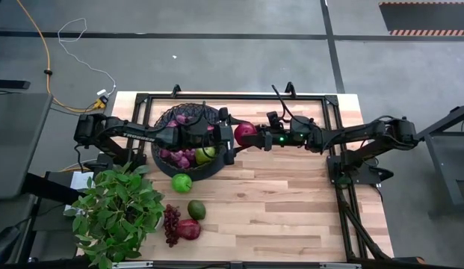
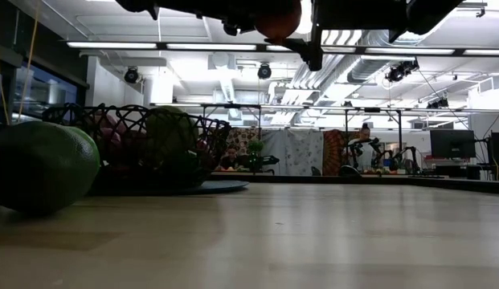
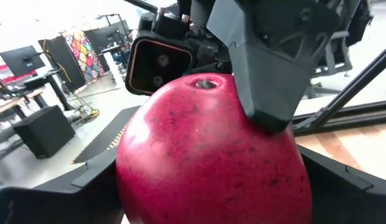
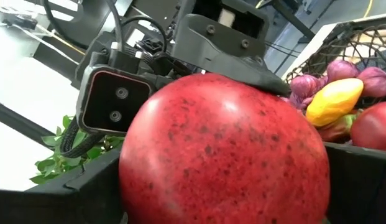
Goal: Build produce basket
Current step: Put the pomegranate into the wire basket
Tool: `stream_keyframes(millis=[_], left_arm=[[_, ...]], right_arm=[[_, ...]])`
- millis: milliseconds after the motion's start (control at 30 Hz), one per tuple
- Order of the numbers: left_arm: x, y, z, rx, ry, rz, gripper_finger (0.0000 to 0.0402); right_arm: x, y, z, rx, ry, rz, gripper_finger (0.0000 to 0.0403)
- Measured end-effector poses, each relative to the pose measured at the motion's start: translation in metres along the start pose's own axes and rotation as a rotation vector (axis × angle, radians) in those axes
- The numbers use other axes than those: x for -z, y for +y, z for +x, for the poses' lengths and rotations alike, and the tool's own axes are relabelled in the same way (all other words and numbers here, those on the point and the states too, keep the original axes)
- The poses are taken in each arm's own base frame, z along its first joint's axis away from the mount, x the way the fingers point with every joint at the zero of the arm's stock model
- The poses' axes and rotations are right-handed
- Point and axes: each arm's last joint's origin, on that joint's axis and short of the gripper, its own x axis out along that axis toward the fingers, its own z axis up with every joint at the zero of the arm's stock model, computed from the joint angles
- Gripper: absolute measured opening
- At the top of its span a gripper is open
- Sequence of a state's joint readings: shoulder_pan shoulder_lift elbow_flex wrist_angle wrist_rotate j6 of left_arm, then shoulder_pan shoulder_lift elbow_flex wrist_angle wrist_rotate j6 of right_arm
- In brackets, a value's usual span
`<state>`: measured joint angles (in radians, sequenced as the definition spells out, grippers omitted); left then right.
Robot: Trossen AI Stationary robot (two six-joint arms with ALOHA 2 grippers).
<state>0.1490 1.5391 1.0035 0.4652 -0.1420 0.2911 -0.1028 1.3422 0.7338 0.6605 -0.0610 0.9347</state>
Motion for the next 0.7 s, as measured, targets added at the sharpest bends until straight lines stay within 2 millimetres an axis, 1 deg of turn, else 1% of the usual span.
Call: stream_keyframes(millis=[67, 167, 267, 400, 500, 700], left_arm=[[0.000, 0.000, 0.000, -0.002, 0.002, 0.009, 0.0343], [0.000, 0.000, 0.000, -0.001, 0.002, 0.008, 0.0343], [0.001, 0.000, 0.000, 0.000, 0.008, -0.008, 0.0343], [0.000, 0.003, -0.004, -0.021, 0.040, -0.062, 0.0343], [-0.003, 0.010, -0.013, -0.035, 0.089, -0.083, 0.0343], [-0.010, 0.024, -0.034, -0.063, 0.177, -0.089, 0.0343]], right_arm=[[0.000, 0.000, 0.000, 0.005, 0.003, 0.004, 0.0394], [0.000, -0.001, 0.000, 0.013, 0.005, -0.001, 0.0395], [-0.002, -0.004, -0.001, 0.022, 0.020, -0.046, 0.0398], [-0.010, -0.010, -0.002, -0.049, 0.106, -0.074, 0.0397], [-0.017, -0.010, -0.007, -0.074, 0.130, -0.086, 0.0397], [-0.035, -0.002, -0.023, -0.071, 0.082, -0.139, 0.0397]])
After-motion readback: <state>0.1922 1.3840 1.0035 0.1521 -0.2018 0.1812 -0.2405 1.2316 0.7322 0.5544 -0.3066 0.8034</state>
